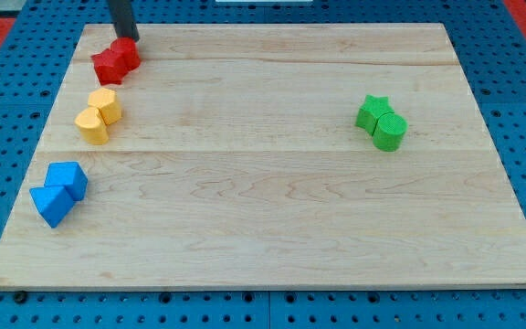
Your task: Keep the yellow hexagon at the bottom center
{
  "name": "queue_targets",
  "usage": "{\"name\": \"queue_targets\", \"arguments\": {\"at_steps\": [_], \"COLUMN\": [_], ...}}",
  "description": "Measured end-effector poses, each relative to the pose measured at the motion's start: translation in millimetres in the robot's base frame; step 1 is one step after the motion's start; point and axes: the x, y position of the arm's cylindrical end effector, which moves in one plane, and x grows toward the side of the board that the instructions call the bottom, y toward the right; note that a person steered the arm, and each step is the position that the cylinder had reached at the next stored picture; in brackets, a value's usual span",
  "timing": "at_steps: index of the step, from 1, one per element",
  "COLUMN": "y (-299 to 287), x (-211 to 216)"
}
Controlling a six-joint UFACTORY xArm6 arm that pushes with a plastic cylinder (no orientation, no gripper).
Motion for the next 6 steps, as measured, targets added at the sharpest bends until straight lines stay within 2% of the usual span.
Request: {"name": "queue_targets", "arguments": {"at_steps": [2, 3, 4, 5, 6], "y": [-21, -28, -75, -92, -92], "x": [27, 23, 23, 26, 64]}}
